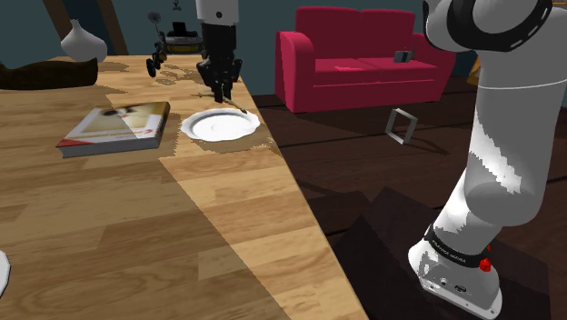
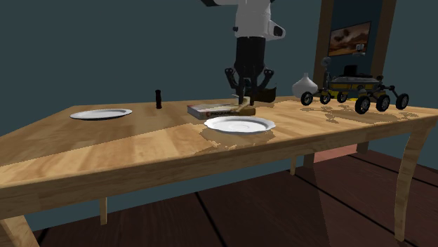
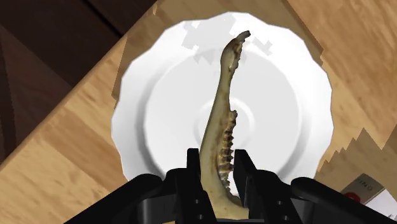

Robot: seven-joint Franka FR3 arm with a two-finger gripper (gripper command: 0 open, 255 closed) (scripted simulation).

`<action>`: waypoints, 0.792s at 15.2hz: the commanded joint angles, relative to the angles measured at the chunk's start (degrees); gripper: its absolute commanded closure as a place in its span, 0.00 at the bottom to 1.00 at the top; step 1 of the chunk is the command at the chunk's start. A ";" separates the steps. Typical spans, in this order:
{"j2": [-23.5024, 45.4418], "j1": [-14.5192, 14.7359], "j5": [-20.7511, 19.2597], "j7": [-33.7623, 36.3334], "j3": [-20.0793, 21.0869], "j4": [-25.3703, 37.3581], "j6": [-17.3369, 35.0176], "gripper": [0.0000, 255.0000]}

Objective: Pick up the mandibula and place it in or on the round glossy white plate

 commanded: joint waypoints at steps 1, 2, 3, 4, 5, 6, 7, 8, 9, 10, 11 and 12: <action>-0.21 -0.16 0.08 -0.02 -0.02 -1.89 1.73 1.00; -0.36 -0.27 0.14 -0.06 -0.04 -2.87 2.57 1.00; -0.48 -0.37 0.19 -0.09 -0.06 -3.82 3.40 1.00; -0.59 -0.46 0.23 -0.12 -0.07 -4.75 4.22 1.00; -0.68 -0.54 0.27 -0.14 -0.09 -5.65 5.03 1.00; -0.76 -0.61 0.29 -0.16 -0.11 -6.52 5.83 1.00; -0.81 -0.68 0.31 -0.18 -0.13 -7.37 6.62 1.00; -0.85 -0.75 0.32 -0.19 -0.15 -8.19 7.41 1.00; -0.87 -0.80 0.32 -0.20 -0.17 -9.00 8.19 1.00; -0.88 -0.86 0.32 -0.21 -0.20 -9.86 9.04 1.00; -0.89 -0.86 0.32 -0.21 -0.20 -9.87 9.04 1.00; -0.88 -0.86 0.32 -0.21 -0.20 -9.86 9.04 1.00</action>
